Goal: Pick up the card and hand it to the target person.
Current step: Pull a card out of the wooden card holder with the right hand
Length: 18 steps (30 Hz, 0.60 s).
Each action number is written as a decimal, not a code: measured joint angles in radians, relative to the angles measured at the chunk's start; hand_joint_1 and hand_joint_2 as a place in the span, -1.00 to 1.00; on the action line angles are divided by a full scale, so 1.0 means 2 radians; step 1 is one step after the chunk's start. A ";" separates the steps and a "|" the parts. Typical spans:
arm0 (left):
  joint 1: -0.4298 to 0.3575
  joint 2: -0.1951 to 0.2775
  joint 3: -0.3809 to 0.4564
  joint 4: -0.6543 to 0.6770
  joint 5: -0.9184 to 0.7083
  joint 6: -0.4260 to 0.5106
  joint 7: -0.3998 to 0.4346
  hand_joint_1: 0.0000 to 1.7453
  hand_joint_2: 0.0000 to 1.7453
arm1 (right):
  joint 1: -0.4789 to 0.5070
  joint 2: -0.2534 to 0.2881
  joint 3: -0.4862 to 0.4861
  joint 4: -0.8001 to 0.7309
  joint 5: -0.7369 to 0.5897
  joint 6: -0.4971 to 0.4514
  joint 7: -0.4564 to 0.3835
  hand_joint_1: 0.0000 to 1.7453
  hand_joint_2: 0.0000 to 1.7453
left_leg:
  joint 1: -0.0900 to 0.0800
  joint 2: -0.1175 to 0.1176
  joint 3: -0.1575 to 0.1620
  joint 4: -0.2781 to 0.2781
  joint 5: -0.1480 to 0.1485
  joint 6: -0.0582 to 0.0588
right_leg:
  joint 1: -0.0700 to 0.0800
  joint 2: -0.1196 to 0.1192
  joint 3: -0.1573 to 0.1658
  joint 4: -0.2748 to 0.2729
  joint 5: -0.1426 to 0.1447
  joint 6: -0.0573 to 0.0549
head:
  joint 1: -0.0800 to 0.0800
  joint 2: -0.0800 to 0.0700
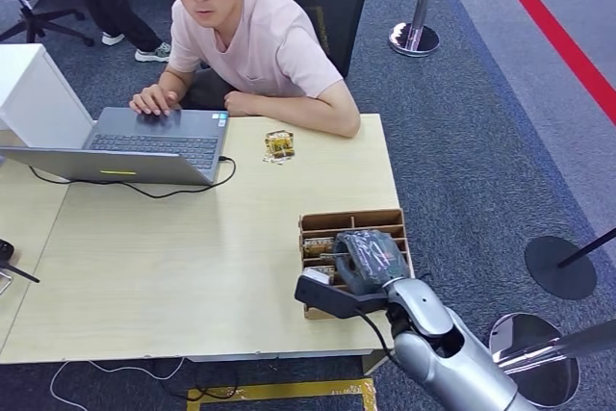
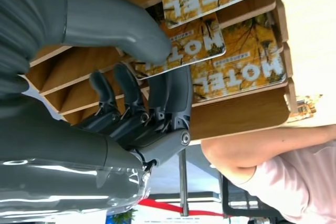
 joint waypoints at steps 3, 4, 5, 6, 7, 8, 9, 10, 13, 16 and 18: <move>0.000 0.000 0.000 0.000 0.000 -0.002 -0.002 -1.00 -1.00 | 0.000 0.001 0.001 0.000 -0.001 0.000 0.000 0.70 1.00 | 0.000 0.000 0.000 0.000 0.000 0.000 | 0.000 0.000 0.000 0.000 0.000 0.000 | 0.000 0.000; 0.000 0.000 0.000 0.000 0.000 -0.003 -0.003 -1.00 -1.00 | 0.000 0.001 0.001 0.000 -0.001 0.000 0.000 0.70 1.00 | 0.000 0.000 0.000 0.000 0.000 0.000 | 0.000 0.000 0.000 0.000 0.000 0.000 | 0.000 0.000; 0.000 0.000 0.000 0.000 0.001 -0.005 -0.004 -1.00 -1.00 | 0.000 0.001 0.001 0.000 -0.001 0.000 0.000 0.70 1.00 | 0.000 0.000 0.000 0.000 0.000 0.000 | 0.000 0.000 0.000 0.000 0.000 0.000 | 0.000 0.000; 0.000 0.000 0.000 0.000 0.002 -0.008 -0.006 -1.00 -1.00 | 0.000 0.001 0.001 0.000 -0.001 0.000 0.000 0.69 1.00 | 0.000 0.000 0.000 0.000 0.000 0.000 | 0.000 0.000 0.000 0.000 0.000 0.000 | 0.000 0.000; 0.000 0.000 0.000 0.000 0.003 -0.010 -0.007 -1.00 -1.00 | 0.000 0.001 0.001 0.000 -0.001 0.000 0.000 0.69 1.00 | 0.000 0.000 0.000 0.000 0.000 0.000 | 0.000 0.000 0.000 0.000 0.000 0.000 | 0.000 0.000; 0.000 0.000 0.000 0.000 0.004 -0.013 -0.009 -1.00 -1.00 | 0.000 0.001 0.001 0.000 -0.001 0.000 0.000 0.69 1.00 | 0.000 0.000 0.000 0.000 0.000 0.000 | 0.000 0.000 0.000 0.000 0.000 0.000 | 0.000 0.000; 0.000 0.000 0.000 0.000 0.005 -0.014 -0.010 -1.00 -1.00 | 0.000 0.001 0.002 0.000 -0.001 0.000 0.001 0.68 1.00 | 0.000 0.000 0.000 0.000 0.000 0.000 | 0.000 0.000 0.000 0.000 0.000 0.000 | 0.000 0.000; 0.000 0.000 0.000 0.000 0.006 -0.017 -0.012 -1.00 -1.00 | 0.000 0.001 0.002 0.000 -0.001 0.000 0.001 0.68 1.00 | 0.000 0.000 0.000 0.000 0.000 0.000 | 0.000 0.000 0.000 0.000 0.000 0.000 | 0.000 0.000; 0.000 0.000 0.000 0.000 0.001 -0.021 -0.014 -1.00 -1.00 | 0.000 0.001 0.002 0.000 -0.001 0.001 0.001 0.68 1.00 | 0.000 0.000 0.000 0.000 0.000 0.000 | 0.000 0.000 0.000 0.000 0.000 0.000 | 0.000 0.000; 0.000 0.000 0.000 0.000 -0.002 -0.021 -0.017 -1.00 -1.00 | 0.000 0.001 0.003 0.000 -0.001 0.001 0.002 0.68 1.00 | 0.000 0.000 0.000 0.000 0.000 0.000 | 0.000 0.000 0.000 0.000 0.000 0.000 | 0.000 0.000; 0.000 0.000 0.000 0.000 0.002 -0.018 -0.024 -1.00 -1.00 | 0.001 0.001 0.003 0.000 -0.001 0.000 0.002 0.68 1.00 | 0.000 0.000 0.000 0.000 0.000 0.000 | 0.000 0.000 0.000 0.000 0.000 0.000 | 0.000 0.000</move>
